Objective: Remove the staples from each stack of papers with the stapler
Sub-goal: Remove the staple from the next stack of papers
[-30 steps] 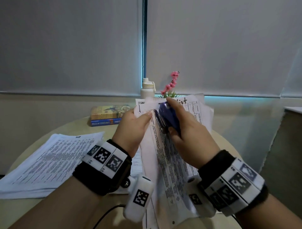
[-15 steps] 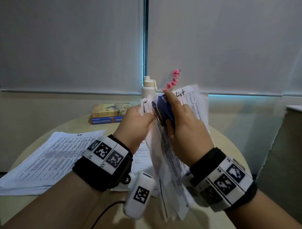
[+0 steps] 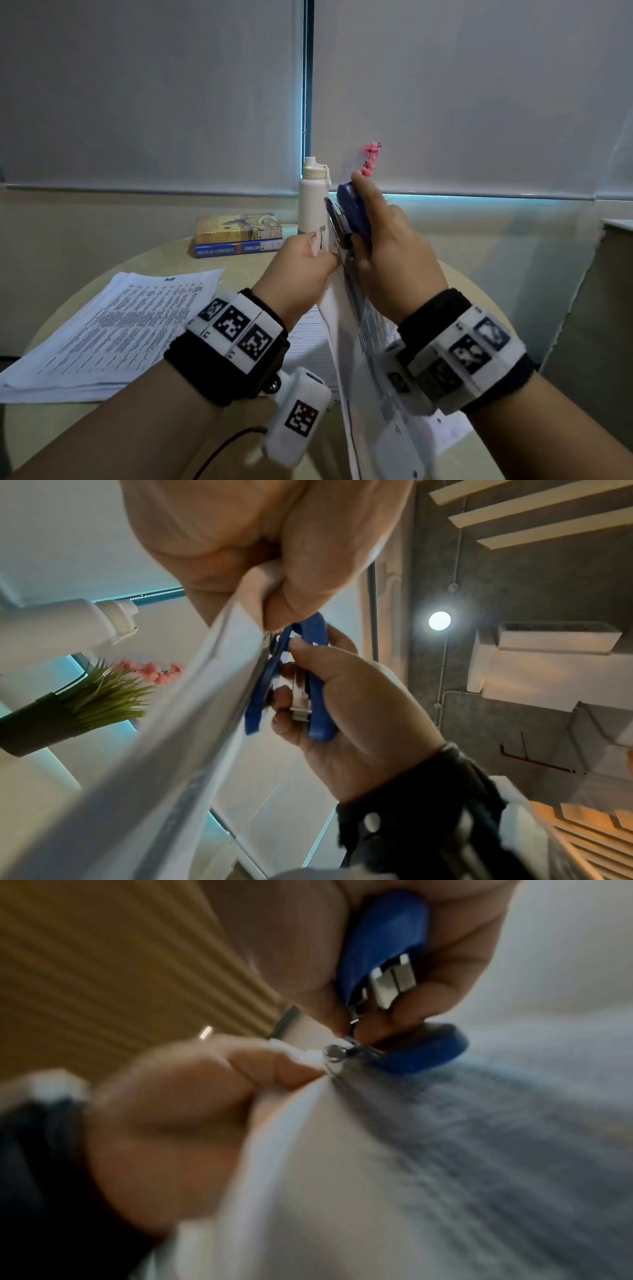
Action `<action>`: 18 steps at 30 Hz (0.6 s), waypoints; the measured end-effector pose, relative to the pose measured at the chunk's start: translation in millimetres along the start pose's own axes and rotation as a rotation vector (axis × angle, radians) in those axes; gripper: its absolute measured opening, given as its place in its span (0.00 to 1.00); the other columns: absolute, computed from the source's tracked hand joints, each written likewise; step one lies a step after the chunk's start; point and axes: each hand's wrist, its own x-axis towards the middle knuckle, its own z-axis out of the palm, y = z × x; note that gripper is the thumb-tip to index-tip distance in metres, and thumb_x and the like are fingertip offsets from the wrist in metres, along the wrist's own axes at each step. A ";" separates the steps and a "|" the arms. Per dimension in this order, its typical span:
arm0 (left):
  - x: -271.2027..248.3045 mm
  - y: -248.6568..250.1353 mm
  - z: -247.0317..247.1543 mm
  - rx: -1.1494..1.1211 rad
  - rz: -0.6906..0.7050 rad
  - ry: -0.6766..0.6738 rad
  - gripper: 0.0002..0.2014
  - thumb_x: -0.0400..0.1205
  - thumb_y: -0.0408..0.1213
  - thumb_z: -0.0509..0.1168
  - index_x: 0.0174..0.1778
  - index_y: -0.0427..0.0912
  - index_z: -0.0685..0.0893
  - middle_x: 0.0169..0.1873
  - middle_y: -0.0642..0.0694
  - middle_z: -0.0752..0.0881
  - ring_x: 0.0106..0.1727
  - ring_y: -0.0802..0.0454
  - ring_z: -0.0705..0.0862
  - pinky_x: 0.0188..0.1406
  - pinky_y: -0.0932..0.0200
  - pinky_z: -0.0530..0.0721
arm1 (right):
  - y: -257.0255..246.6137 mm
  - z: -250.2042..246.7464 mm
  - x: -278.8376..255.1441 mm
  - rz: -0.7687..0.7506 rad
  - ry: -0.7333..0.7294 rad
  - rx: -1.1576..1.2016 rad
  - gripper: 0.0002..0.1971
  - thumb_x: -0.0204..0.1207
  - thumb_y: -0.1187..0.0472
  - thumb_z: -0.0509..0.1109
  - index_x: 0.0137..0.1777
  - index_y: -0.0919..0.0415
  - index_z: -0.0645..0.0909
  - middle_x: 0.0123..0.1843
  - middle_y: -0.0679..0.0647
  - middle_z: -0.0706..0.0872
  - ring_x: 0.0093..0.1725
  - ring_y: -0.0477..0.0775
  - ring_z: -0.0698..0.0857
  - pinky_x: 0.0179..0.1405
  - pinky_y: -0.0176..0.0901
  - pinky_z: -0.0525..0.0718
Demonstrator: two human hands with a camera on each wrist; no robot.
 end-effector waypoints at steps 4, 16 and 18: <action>2.4 -3.4 -2.7 -0.007 -0.003 0.040 0.10 0.80 0.22 0.60 0.49 0.36 0.85 0.45 0.31 0.88 0.45 0.39 0.87 0.53 0.38 0.85 | 11.8 1.9 8.7 0.200 -0.045 0.553 0.31 0.77 0.66 0.64 0.76 0.43 0.60 0.62 0.48 0.78 0.46 0.48 0.80 0.53 0.47 0.81; 13.6 4.4 -41.8 -0.153 -0.073 0.034 0.12 0.83 0.22 0.55 0.56 0.30 0.83 0.48 0.36 0.90 0.49 0.39 0.88 0.48 0.45 0.87 | 89.6 -34.9 -21.2 0.435 -0.037 1.431 0.13 0.72 0.72 0.57 0.44 0.63 0.84 0.31 0.52 0.88 0.30 0.47 0.87 0.30 0.32 0.84; 16.1 1.1 -42.0 -0.191 -0.098 0.044 0.13 0.83 0.22 0.55 0.60 0.28 0.81 0.51 0.32 0.88 0.52 0.37 0.87 0.51 0.43 0.87 | 101.5 -30.1 -23.2 0.429 -0.148 1.392 0.14 0.69 0.69 0.61 0.53 0.65 0.82 0.39 0.56 0.89 0.37 0.51 0.88 0.36 0.36 0.86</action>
